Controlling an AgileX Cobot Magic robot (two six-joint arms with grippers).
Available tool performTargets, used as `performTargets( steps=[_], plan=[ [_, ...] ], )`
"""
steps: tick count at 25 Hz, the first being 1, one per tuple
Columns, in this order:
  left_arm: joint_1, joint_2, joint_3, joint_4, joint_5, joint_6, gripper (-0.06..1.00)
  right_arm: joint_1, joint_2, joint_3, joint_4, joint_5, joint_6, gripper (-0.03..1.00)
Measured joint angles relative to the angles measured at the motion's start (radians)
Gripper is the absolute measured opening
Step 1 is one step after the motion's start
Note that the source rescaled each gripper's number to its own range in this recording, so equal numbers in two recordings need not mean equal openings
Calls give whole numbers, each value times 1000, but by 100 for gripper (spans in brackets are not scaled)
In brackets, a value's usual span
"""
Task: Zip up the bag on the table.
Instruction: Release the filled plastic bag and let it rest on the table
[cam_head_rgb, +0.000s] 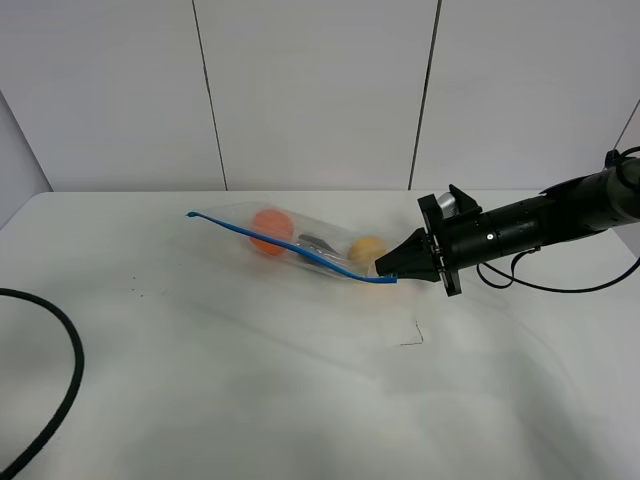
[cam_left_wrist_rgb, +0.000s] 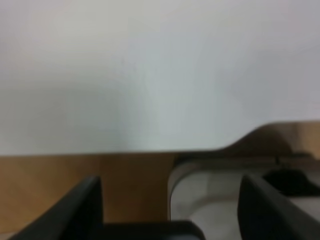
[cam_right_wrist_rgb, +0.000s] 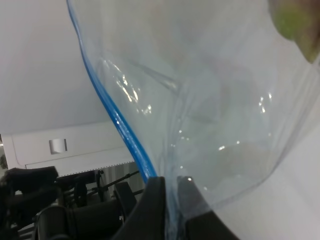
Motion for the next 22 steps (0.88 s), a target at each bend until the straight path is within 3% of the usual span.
performTargets(
  steps=[22],
  plan=[
    [0, -601, 5, 1, 3, 3, 90, 0, 0, 0, -1, 0, 0, 1]
  ],
)
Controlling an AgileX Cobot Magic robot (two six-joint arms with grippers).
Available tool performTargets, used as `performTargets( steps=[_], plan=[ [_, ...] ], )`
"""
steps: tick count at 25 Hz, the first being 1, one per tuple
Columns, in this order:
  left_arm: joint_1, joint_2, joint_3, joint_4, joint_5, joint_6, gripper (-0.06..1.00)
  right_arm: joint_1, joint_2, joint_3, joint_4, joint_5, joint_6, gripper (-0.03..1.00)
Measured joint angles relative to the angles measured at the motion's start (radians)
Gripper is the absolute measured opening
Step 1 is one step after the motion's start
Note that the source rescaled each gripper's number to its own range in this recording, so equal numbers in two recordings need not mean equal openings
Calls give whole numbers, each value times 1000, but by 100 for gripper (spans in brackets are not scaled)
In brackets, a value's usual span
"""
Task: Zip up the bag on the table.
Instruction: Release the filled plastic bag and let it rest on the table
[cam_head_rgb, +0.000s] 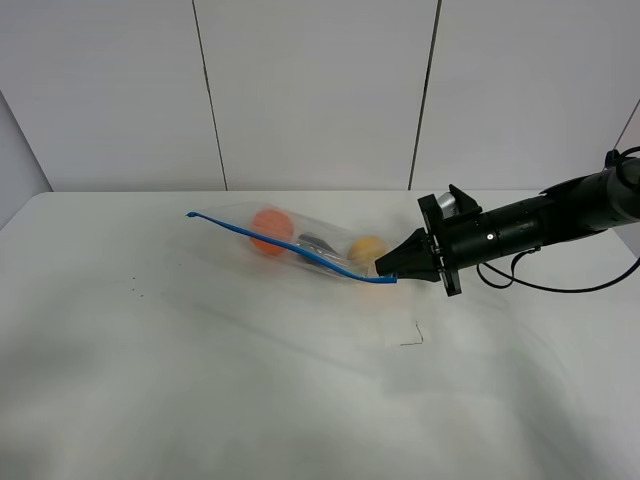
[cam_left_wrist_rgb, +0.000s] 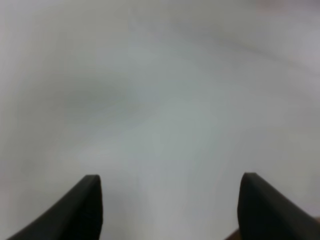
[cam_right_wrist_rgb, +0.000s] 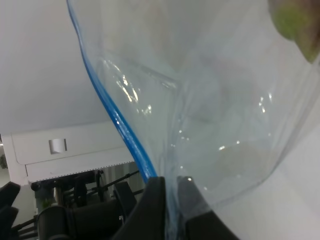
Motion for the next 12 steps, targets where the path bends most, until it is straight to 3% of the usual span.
performTargets(
  steps=[6, 8, 10, 12],
  plan=[
    [0, -16, 0, 0, 1, 1, 90, 0, 0, 0, 0, 0, 0, 1],
    [0, -18, 0, 0, 1, 1, 90, 0, 0, 0, -3, -1, 0, 5],
    [0, -19, 0, 0, 1, 1, 90, 0, 0, 0, -22, -11, 0, 26],
    [0, -19, 0, 0, 1, 1, 90, 0, 0, 0, -51, -24, 9, 59]
  ],
)
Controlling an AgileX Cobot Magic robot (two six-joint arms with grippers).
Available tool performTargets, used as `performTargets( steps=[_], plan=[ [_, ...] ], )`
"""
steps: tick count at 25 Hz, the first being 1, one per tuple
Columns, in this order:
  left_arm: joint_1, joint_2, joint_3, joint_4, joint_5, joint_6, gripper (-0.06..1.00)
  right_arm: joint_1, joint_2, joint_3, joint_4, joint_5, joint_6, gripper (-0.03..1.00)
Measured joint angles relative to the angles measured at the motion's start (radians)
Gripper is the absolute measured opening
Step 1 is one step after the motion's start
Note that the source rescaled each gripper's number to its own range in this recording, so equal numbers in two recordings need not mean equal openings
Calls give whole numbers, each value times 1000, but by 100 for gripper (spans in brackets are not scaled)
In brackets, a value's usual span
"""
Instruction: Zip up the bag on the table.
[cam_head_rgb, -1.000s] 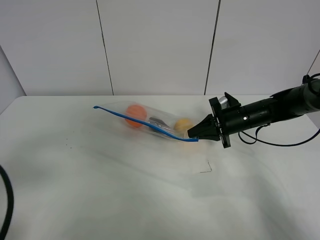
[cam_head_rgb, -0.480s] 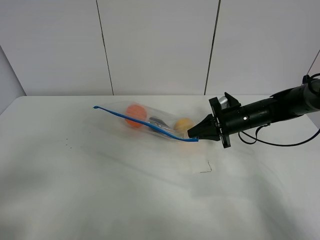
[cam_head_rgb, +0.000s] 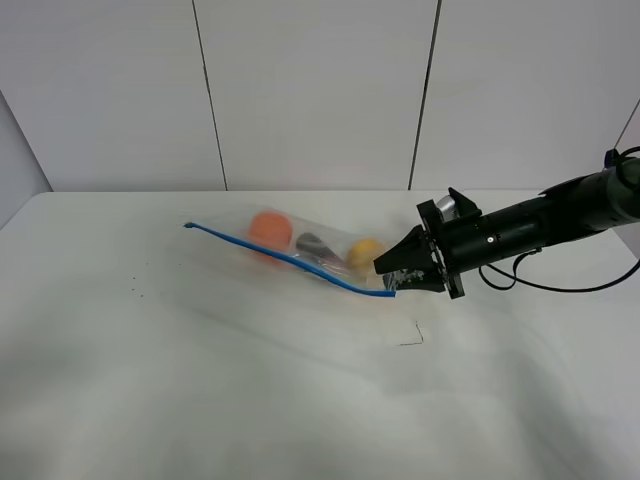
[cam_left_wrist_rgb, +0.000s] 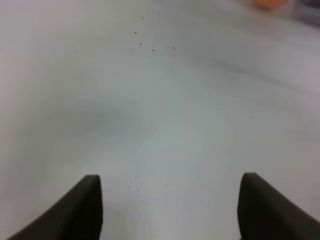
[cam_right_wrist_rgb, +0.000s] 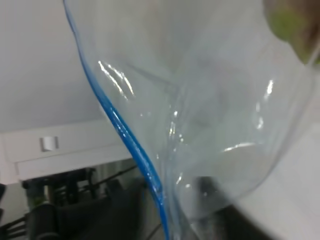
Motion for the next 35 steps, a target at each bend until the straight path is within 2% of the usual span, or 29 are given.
performTargets(
  steps=[1, 2, 3, 5, 6, 7, 14, 18, 21, 27, 33, 35],
  plan=[
    [0, 0, 0, 0, 0, 0, 90, 0, 0, 0, -14, -2, 8, 75],
    [0, 0, 0, 0, 0, 0, 90, 0, 0, 0, -35, -2, 25, 85],
    [0, 0, 0, 0, 0, 0, 90, 0, 0, -3, -66, -2, 47, 92],
    [0, 0, 0, 0, 0, 0, 90, -4, 0, -35, -167, -1, 111, 97],
    [0, 0, 0, 0, 0, 0, 90, -5, 0, -67, -241, 2, 163, 98],
    [0, 0, 0, 0, 0, 0, 90, -5, 0, -67, -241, 2, 163, 98],
    [0, 0, 0, 0, 0, 0, 90, 3, 1, -426, -851, 25, 562, 100],
    [0, 0, 0, 0, 0, 0, 90, 3, 1, -582, -1042, 25, 687, 100],
    [0, 0, 0, 0, 0, 0, 90, 3, -7, -621, -1092, 26, 714, 100],
    [0, 0, 0, 0, 0, 0, 90, 3, -41, -601, -1107, 31, 735, 100],
    [0, 0, 0, 0, 0, 0, 90, 3, -196, -421, -1142, 32, 749, 100],
    [0, 0, 0, 0, 0, 0, 90, 3, -331, -265, -1142, 32, 749, 100]
  ],
)
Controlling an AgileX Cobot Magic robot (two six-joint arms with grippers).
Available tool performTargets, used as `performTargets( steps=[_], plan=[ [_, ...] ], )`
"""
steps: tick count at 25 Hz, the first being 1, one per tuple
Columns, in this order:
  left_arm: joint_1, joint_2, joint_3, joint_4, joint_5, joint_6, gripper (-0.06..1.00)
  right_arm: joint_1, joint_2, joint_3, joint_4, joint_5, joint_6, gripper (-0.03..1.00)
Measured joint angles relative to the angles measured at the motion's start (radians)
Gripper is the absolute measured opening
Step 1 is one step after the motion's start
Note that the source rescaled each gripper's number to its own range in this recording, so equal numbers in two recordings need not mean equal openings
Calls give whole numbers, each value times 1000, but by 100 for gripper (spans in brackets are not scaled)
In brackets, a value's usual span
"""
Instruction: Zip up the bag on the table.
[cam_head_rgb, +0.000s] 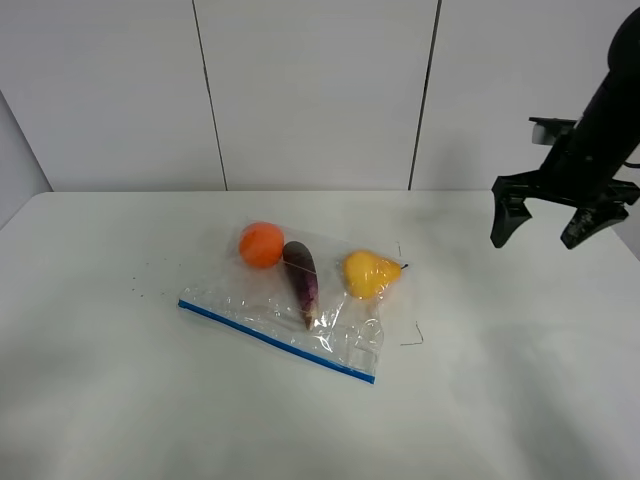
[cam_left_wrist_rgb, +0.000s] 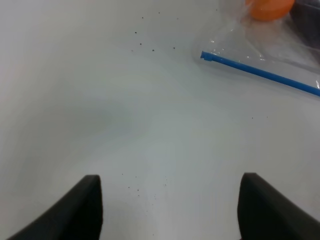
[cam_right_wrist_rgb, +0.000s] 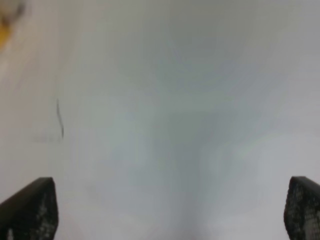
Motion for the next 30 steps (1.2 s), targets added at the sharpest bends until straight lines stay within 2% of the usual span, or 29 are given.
performTargets(
  steps=[10, 15, 20, 30],
  plan=[
    [0, 0, 0, 0, 0, 0, 90, 0, -512, 614, 0, -5, 0, 100],
    [0, 0, 0, 0, 0, 0, 90, 0, -793, 861, 0, -107, 2, 100],
    [0, 0, 0, 0, 0, 0, 90, 0, -1092, 910, 0, -181, 5, 100],
    [0, 0, 0, 0, 0, 0, 90, 0, -1565, 914, -14, -182, 8, 100]
  ],
)
